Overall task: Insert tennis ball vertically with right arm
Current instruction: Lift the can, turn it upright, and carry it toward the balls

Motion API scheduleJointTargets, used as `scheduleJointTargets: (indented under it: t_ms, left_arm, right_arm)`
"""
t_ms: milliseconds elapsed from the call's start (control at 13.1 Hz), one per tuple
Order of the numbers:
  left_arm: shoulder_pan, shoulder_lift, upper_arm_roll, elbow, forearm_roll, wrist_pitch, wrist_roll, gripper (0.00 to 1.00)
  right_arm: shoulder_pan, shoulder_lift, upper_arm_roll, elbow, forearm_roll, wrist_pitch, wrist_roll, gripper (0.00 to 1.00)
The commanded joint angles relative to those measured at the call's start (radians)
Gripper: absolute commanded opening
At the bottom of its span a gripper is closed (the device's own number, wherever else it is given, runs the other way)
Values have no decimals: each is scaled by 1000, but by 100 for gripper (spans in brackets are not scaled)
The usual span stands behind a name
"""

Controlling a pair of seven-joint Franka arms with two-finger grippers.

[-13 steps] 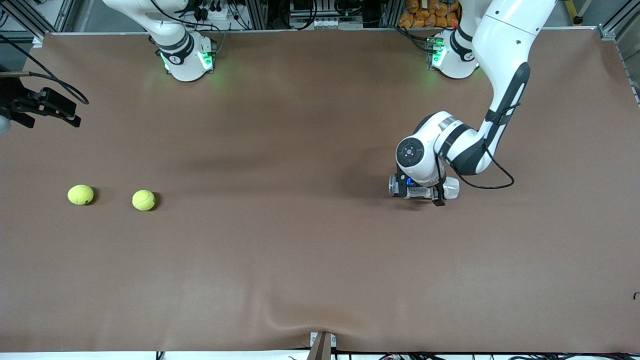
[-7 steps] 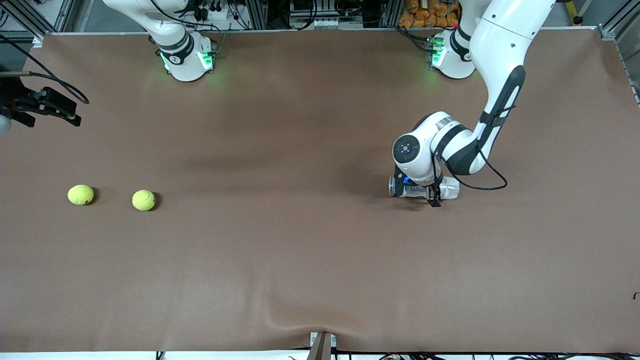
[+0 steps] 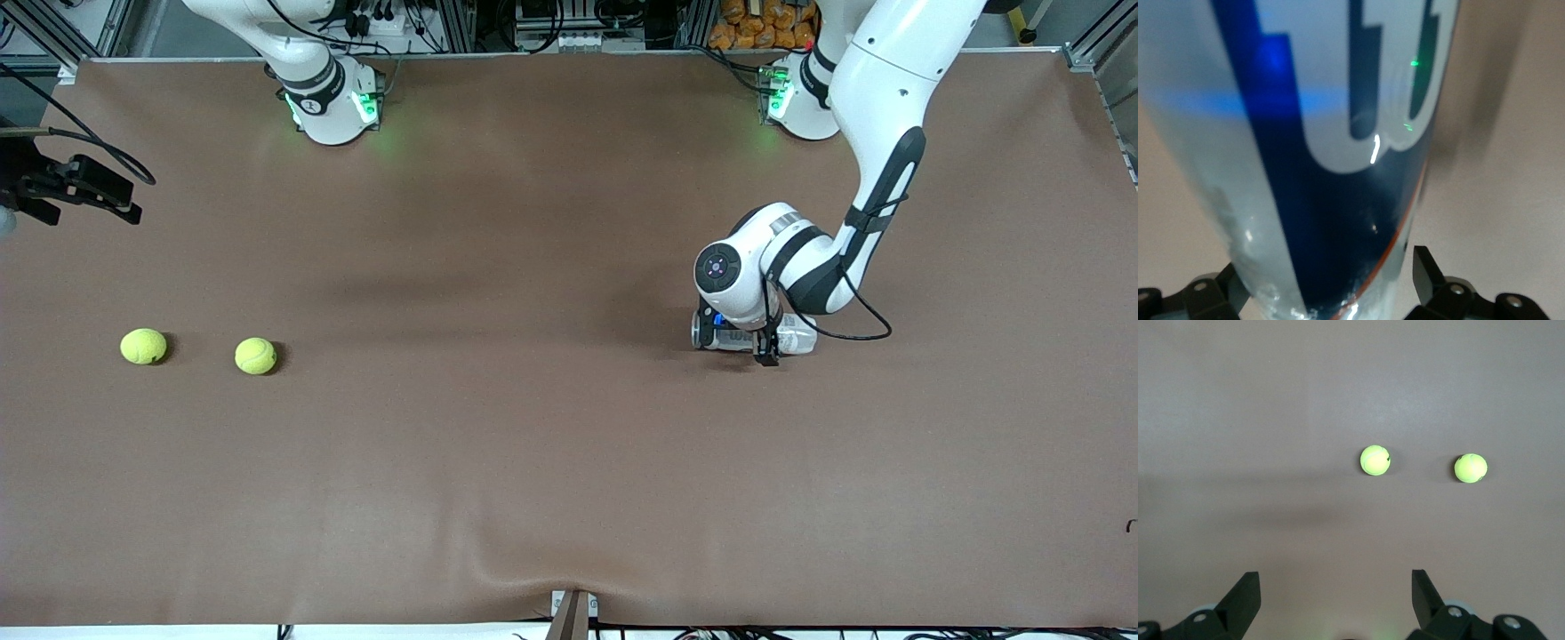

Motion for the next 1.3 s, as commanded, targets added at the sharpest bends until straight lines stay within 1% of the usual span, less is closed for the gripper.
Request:
scheduleJointTargets:
  t_ms: [0, 76, 152, 305, 457, 610, 686, 915, 1067, 1143, 1220]
  left_arm:
    - [2, 5, 1, -2, 25, 16, -5, 98]
    - [8, 5, 1, 0, 37, 16, -5, 89]
    - [11, 5, 0, 0, 48, 16, -5, 83]
    - [12, 5, 1, 0, 49, 16, -5, 79]
    - [14, 5, 1, 5, 49, 16, -5, 78]
    - [12, 5, 1, 8, 49, 16, -5, 70]
    - [14, 5, 1, 8, 49, 16, -5, 68]
    - [14, 0, 0, 12, 45, 16, -14, 69]
    - [-1, -5, -3, 43, 31, 15, -56, 70]
    - [-13, -3, -14, 72, 19, 14, -73, 70]
    - [-17, -3, -48, 95, -12, 14, -91, 70]
  right_arm:
    - [-24, -19, 15, -12, 16, -4, -3, 100]
    - [-22, -19, 15, -12, 16, -4, -1, 100]
    - [-22, -19, 15, -12, 16, -4, -1, 100]
    - [-24, -19, 15, -12, 16, -7, -1, 100]
    - [-24, -19, 15, -12, 16, -7, -1, 100]
    - [-22, -19, 15, -12, 16, -6, -1, 100]
    - [-24, -19, 15, -12, 16, -7, -1, 100]
    - [-24, -19, 15, -12, 16, -7, -1, 100]
    - [-24, -19, 15, -12, 16, -6, -1, 100]
    - [-22, -19, 15, -12, 16, -6, -1, 100]
    - [-22, -19, 15, -12, 16, -6, -1, 100]
